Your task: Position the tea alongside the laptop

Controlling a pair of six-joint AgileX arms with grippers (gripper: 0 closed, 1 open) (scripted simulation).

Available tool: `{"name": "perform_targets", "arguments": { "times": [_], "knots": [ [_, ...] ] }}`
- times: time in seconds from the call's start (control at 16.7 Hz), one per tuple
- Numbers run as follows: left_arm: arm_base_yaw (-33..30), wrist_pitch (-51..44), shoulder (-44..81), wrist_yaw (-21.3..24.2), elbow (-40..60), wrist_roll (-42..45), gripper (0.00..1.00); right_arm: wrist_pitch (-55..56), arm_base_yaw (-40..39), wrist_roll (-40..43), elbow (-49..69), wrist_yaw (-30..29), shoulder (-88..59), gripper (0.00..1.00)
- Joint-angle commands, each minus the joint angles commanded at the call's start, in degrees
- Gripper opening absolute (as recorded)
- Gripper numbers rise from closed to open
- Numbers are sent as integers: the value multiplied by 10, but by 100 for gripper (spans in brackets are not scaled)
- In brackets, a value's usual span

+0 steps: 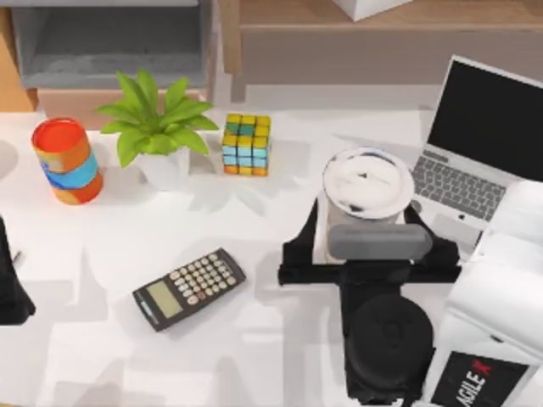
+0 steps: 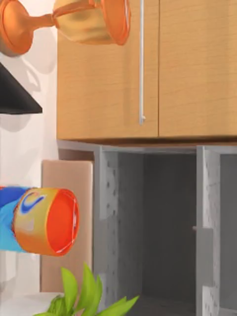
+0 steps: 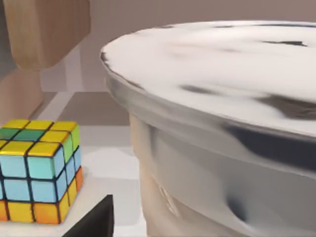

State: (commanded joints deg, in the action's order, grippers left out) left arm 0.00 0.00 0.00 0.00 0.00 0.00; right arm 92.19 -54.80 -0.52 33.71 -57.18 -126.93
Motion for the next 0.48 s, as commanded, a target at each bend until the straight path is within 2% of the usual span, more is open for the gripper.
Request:
{"name": "perform_targets", "arguments": {
  "times": [0.06,0.48],
  "knots": [
    [0,0,0,0,0,0,100,0,0,0,0,0,0,100],
    [0,0,0,0,0,0,100,0,0,0,0,0,0,47]
  ]
}}
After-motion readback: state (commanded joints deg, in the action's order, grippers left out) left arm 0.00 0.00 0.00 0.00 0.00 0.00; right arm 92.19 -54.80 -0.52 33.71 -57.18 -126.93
